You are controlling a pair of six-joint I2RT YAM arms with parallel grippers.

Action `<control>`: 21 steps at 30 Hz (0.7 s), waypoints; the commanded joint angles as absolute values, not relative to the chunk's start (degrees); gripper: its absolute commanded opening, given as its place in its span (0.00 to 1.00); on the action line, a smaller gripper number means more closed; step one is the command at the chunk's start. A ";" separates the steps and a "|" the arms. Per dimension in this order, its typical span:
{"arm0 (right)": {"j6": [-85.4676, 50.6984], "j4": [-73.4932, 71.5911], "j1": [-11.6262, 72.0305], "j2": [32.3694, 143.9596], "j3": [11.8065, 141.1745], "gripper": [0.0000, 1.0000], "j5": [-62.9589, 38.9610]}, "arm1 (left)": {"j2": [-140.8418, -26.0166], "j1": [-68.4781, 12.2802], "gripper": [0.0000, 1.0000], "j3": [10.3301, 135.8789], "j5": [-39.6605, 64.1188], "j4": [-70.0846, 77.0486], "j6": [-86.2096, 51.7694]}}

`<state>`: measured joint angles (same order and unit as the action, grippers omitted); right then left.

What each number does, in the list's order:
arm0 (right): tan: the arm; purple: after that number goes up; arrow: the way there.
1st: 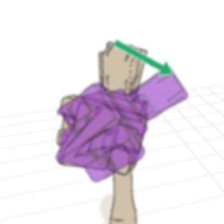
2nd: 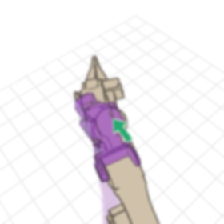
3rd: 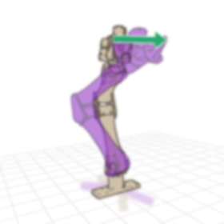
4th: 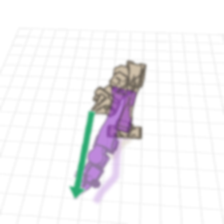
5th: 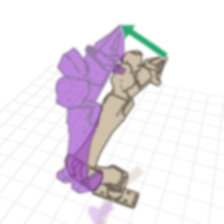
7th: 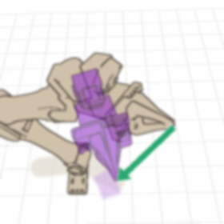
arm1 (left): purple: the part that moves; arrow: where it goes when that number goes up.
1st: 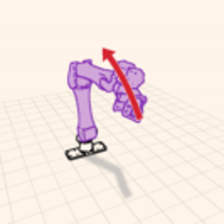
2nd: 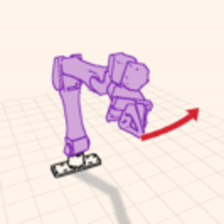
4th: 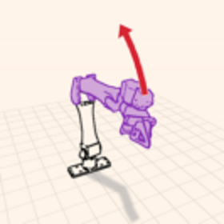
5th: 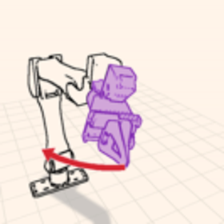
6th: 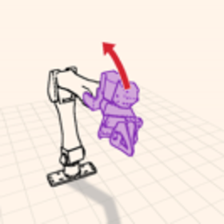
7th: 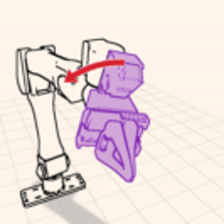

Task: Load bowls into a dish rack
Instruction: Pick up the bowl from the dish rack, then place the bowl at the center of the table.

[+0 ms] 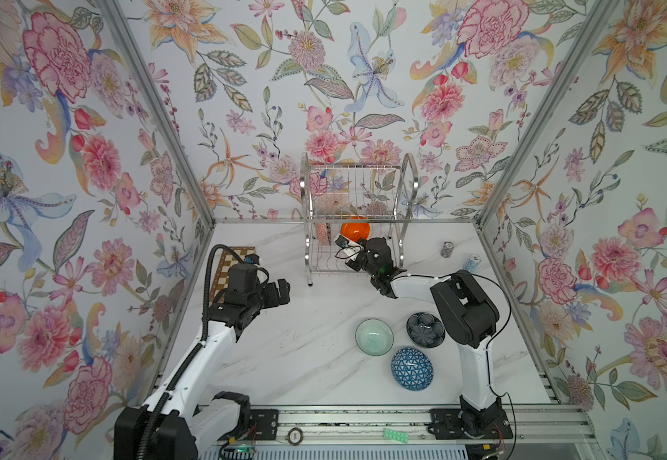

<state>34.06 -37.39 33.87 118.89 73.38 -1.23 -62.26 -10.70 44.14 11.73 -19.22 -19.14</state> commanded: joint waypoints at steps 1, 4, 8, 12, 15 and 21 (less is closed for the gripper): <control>27.38 -39.59 33.56 113.49 70.57 0.00 -5.99 | -61.30 -11.10 0.99 43.74 12.22 -18.64 -18.10; 22.72 -37.07 33.57 109.95 68.54 0.00 -10.20 | -61.34 -11.09 0.99 43.82 12.30 -18.64 -18.06; 17.13 -35.53 34.62 105.29 64.27 0.00 -14.43 | -61.42 -11.08 0.99 43.86 11.95 -18.79 -18.08; 11.20 -33.07 35.80 101.06 60.02 0.00 -18.93 | -61.35 -11.08 0.99 43.91 11.67 -18.81 -18.08; 5.38 -31.14 36.72 96.75 56.41 0.00 -20.47 | -61.42 -11.08 0.99 43.89 11.47 -18.90 -18.08; -7.19 -25.33 36.40 83.96 48.08 0.00 -20.33 | -61.34 -11.09 0.99 44.07 11.41 -18.99 -18.00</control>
